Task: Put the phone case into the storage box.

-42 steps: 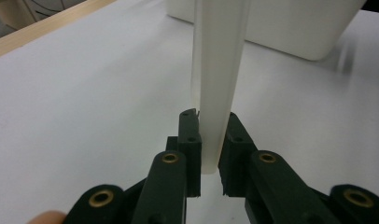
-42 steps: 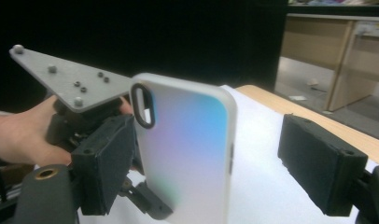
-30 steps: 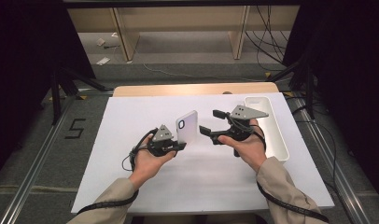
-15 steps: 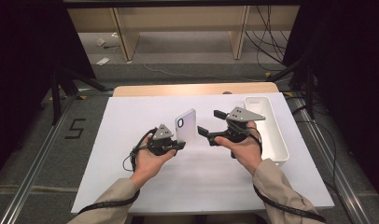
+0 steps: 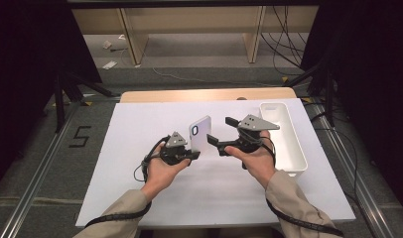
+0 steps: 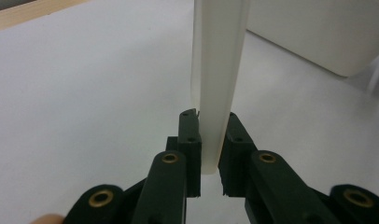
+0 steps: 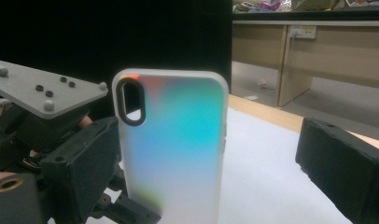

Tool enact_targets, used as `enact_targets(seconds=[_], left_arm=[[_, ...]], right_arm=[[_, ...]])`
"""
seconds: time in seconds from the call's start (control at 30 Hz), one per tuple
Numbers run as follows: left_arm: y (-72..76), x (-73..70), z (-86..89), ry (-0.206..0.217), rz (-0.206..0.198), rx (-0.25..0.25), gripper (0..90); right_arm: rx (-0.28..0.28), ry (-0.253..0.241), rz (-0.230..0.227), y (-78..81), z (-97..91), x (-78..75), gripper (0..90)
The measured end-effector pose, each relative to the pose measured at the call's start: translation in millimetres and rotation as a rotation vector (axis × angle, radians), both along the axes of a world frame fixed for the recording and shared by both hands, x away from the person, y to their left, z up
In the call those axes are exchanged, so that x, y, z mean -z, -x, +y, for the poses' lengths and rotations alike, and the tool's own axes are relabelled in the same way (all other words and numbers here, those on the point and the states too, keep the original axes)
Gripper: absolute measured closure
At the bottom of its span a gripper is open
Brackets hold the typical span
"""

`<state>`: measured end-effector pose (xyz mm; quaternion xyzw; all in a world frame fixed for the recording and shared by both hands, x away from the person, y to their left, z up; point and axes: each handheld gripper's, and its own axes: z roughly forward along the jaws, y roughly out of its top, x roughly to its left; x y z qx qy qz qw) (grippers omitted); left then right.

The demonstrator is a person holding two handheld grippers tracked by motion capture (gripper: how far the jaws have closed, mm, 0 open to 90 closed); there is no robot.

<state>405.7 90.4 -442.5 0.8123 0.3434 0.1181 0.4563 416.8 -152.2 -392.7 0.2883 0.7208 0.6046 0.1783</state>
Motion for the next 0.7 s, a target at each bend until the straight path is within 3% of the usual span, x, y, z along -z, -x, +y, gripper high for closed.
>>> enact_targets(seconds=[0.7], left_arm=[[4.7, 1.7, -18.3, -0.001, 0.013, 0.035, 80.6]], right_arm=[[0.018, -0.021, 0.003, 2.9, 11.4, 2.4, 6.4]])
